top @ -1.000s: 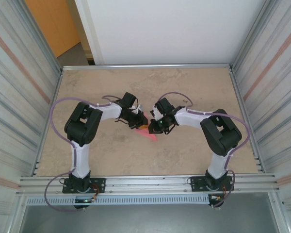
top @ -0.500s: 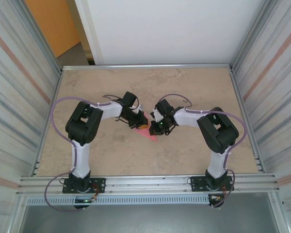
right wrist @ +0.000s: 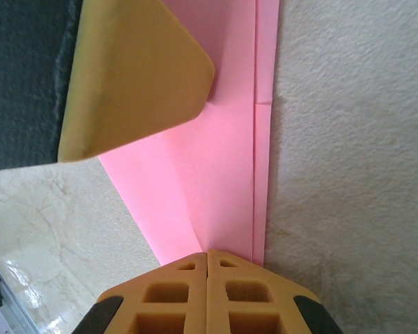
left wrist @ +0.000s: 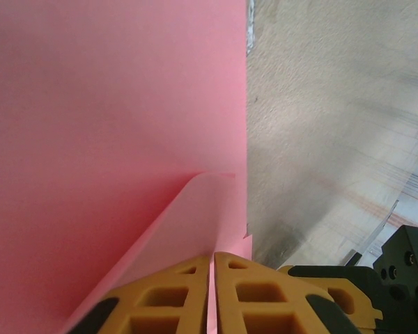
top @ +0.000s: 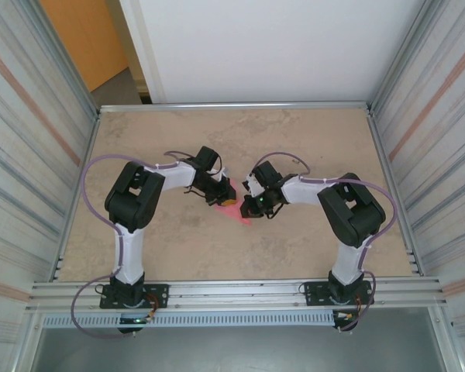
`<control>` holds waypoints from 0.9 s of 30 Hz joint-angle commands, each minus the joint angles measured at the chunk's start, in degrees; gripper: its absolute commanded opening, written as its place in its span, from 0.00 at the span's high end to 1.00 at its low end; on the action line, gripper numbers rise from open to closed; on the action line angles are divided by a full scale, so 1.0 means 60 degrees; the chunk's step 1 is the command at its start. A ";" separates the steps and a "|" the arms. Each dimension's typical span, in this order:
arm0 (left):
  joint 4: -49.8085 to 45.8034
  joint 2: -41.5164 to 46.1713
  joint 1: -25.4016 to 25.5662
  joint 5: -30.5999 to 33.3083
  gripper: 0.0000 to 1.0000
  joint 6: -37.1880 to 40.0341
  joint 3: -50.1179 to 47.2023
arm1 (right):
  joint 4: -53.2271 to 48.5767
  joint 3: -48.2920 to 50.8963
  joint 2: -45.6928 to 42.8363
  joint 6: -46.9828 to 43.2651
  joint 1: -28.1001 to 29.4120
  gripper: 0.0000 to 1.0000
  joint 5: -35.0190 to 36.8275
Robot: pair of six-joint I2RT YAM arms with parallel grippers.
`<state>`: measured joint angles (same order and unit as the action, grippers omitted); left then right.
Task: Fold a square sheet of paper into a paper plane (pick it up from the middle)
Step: Fourth fold the wing at the center of the table.
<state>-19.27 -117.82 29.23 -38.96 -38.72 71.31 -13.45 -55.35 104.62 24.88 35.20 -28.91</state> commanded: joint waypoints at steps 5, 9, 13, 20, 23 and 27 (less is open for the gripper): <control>-0.1418 -0.1062 -0.0068 0.1563 0.87 0.0143 -0.0607 | -0.1402 0.0695 -0.0405 -0.0252 -0.0015 0.95 -0.0079; -0.1418 -0.1061 -0.0075 0.1544 0.87 0.0154 -0.0583 | -0.1427 0.1006 -0.0659 -0.0118 0.0020 0.96 -0.0046; -0.1403 -0.1052 -0.0082 0.1487 0.87 0.0176 -0.0561 | -0.1442 0.1336 -0.0951 0.0062 0.0022 0.95 0.0066; -0.1319 -0.0955 -0.0069 0.1356 0.87 0.0198 -0.0528 | -0.1539 0.1779 -0.1770 0.0361 0.0005 0.94 0.0371; -0.1251 -0.0839 -0.0070 0.1208 0.87 0.0199 -0.0477 | -0.1540 0.1500 -0.2165 0.0478 0.0011 0.93 0.0490; -0.1184 -0.0613 -0.0025 0.1053 0.85 0.0198 -0.0365 | -0.1220 0.0861 -0.2245 0.0682 0.0073 0.91 0.0580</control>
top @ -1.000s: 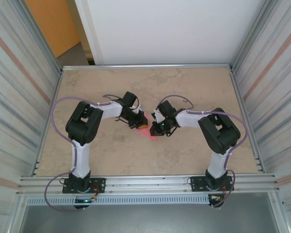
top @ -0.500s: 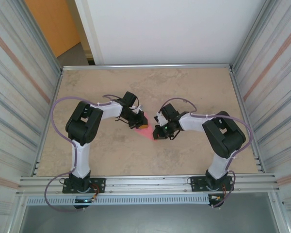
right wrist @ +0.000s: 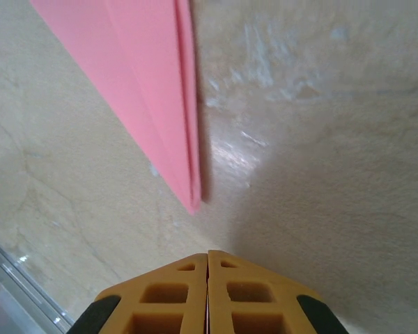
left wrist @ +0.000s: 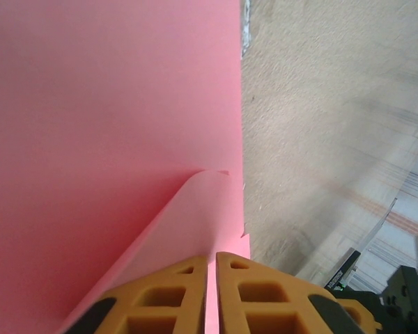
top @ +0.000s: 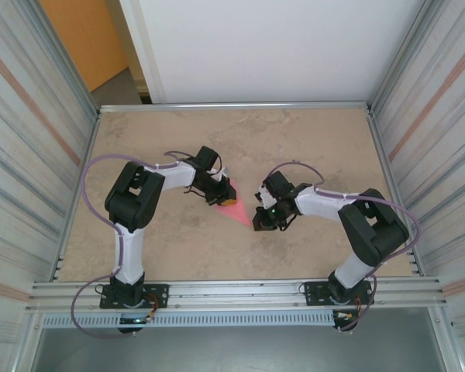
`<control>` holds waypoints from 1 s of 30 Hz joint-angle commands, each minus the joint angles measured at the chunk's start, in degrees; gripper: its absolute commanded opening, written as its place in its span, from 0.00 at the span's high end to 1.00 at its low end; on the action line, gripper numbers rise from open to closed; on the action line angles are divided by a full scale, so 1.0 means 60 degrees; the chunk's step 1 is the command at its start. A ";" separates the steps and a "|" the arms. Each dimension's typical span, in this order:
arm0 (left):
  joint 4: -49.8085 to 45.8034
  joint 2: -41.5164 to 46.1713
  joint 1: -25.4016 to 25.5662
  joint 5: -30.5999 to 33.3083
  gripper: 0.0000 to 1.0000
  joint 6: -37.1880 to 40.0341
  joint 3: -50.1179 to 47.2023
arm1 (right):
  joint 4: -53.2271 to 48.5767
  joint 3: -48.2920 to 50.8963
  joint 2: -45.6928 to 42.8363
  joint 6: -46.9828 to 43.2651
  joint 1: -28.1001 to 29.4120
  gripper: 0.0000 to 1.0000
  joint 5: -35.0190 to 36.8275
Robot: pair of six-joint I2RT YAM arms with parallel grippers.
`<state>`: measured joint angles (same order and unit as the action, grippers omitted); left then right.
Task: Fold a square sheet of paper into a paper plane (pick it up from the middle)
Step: Fourth fold the wing at the center of the table.
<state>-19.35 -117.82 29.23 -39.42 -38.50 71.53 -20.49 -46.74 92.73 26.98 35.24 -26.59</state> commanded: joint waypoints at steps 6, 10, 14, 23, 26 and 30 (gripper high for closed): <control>-0.1051 -0.0433 0.0045 0.0859 0.84 0.0072 -0.0291 | 0.0251 -0.1687 0.0898 0.0471 0.0322 0.92 0.0328; -0.0953 -0.0432 0.0064 0.0722 0.84 0.0001 -0.0234 | 0.0381 -0.2073 0.1607 0.0545 0.0365 0.95 0.0410; -0.0798 -0.0037 0.0069 0.0604 0.85 0.0001 -0.0195 | 0.0427 -0.2059 0.1907 0.0553 0.0343 0.96 0.0491; 0.0600 0.0944 0.0057 0.0212 0.85 0.0328 -0.0465 | 0.0255 -0.1535 0.2400 0.0635 0.0330 0.98 0.0768; 0.1296 0.1467 0.0070 0.0170 0.85 0.0537 -0.0856 | 0.0251 -0.1425 0.2440 0.0714 0.0335 0.98 0.0755; 0.2050 0.1668 0.0089 0.0068 0.85 0.0632 -0.1517 | 0.0214 -0.1394 0.2531 0.0801 0.0320 0.98 0.0779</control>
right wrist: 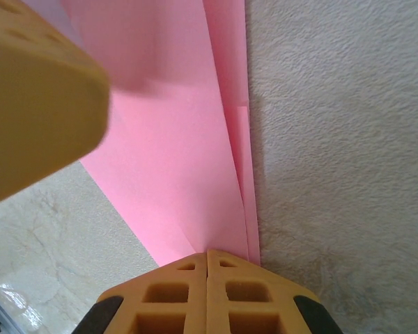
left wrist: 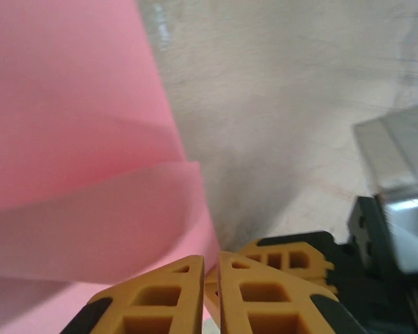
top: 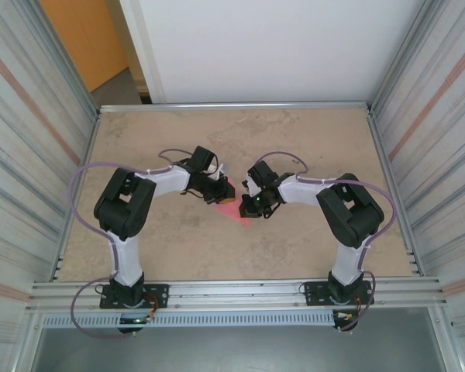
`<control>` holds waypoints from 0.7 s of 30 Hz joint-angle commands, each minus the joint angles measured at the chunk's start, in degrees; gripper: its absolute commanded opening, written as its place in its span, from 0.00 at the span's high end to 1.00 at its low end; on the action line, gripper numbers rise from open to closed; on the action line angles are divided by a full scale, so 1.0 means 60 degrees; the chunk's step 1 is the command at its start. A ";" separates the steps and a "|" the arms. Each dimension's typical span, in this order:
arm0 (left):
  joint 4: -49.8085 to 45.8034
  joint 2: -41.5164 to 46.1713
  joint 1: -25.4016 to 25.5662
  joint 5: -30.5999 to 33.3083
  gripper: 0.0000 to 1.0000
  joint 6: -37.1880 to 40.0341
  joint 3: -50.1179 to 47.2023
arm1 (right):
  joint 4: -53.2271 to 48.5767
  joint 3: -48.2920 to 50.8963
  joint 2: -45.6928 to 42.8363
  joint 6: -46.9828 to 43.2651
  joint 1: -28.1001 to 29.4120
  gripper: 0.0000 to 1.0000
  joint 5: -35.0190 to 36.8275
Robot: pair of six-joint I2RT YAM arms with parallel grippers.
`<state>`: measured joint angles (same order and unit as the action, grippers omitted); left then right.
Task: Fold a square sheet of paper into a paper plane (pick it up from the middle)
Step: Fourth fold the wing at the center of the table.
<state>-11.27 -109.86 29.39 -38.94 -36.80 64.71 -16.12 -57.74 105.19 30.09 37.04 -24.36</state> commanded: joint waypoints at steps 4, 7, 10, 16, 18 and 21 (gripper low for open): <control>0.1189 0.0097 0.0125 -0.0217 0.86 0.0375 -0.0691 | -0.0522 0.0435 0.0530 0.0331 0.0017 0.98 0.0332; 0.1275 -0.0162 0.0198 -0.0270 0.86 0.0447 -0.0663 | -0.0561 0.0413 0.0552 0.0347 0.0036 0.98 0.0353; 0.1169 -0.0365 0.0207 -0.0113 0.86 0.0478 -0.0564 | -0.0596 0.0410 0.0617 0.0376 0.0034 0.98 0.0354; 0.0543 -0.0577 0.0074 0.0879 0.88 0.0496 -0.0514 | -0.0784 0.0519 0.0660 0.0509 0.0051 0.98 0.0619; 0.0545 -0.0682 -0.0047 0.0952 0.88 0.0453 -0.0574 | -0.0980 0.0530 0.0681 0.0519 0.0086 0.98 0.0816; 0.0501 -0.0773 -0.0262 0.0994 0.88 0.0528 -0.0564 | -0.1193 0.0619 0.0740 0.0561 0.0159 0.98 0.1067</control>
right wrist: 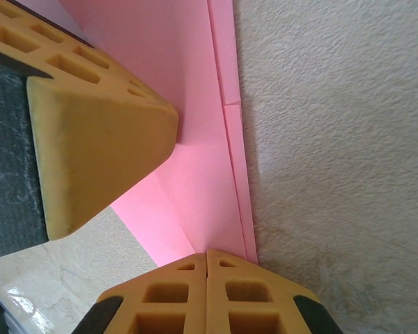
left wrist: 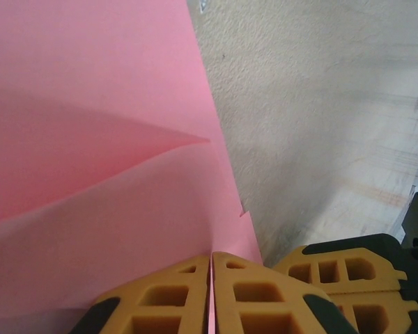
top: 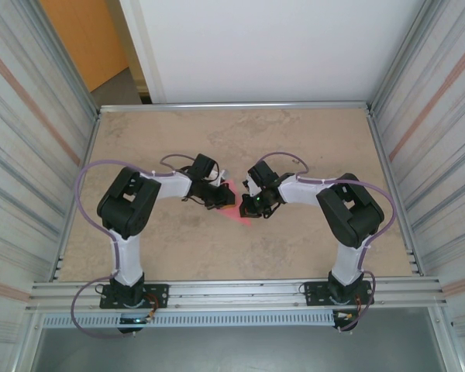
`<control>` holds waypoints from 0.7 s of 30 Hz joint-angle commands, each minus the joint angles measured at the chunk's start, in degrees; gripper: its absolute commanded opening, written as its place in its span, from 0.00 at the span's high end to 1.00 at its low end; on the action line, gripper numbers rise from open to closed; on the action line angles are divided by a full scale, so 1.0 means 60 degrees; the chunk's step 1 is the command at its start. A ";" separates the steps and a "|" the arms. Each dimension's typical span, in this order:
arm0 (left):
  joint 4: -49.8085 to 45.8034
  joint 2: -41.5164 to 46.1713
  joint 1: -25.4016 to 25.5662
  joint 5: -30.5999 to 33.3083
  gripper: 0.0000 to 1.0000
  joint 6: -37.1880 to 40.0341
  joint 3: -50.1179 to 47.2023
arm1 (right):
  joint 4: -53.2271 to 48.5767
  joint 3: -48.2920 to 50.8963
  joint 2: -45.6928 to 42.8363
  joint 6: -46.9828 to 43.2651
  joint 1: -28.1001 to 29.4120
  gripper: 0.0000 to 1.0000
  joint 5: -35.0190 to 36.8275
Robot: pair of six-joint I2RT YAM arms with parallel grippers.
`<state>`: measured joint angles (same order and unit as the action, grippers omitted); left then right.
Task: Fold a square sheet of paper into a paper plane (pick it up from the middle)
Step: Fourth fold the wing at the center of the table.
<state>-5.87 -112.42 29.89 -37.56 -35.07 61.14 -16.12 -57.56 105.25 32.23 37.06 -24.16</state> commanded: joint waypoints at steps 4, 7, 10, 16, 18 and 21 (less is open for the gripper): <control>-0.0582 -0.0377 -0.0721 0.0848 0.88 0.0479 0.0187 | -0.1347 0.0758 0.0853 0.0319 0.0186 0.98 0.1213; -0.0803 -0.0448 -0.1026 0.0912 0.88 0.0671 0.0404 | -0.1364 0.0888 0.0924 0.0385 0.0196 0.98 0.1231; -0.0993 -0.0565 -0.1339 0.1073 0.88 0.0879 0.0588 | -0.1361 0.0963 0.0937 0.0433 0.0196 0.98 0.1262; -0.1070 -0.0884 -0.2137 0.1060 0.88 0.1177 0.0841 | -0.1294 0.0983 0.0871 0.0543 0.0182 0.98 0.1237; -0.1252 -0.0923 -0.2394 0.1128 0.88 0.1351 0.0969 | -0.1262 0.0957 0.0849 0.0572 0.0195 0.98 0.1186; -0.1230 -0.0934 -0.2712 0.1253 0.88 0.1421 0.0986 | -0.1218 0.0955 0.0838 0.0634 0.0195 0.98 0.1157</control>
<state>-10.48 -115.59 16.64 -37.60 -29.54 66.94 -14.74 -56.34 104.92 34.37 37.10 -24.01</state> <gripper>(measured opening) 0.121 0.060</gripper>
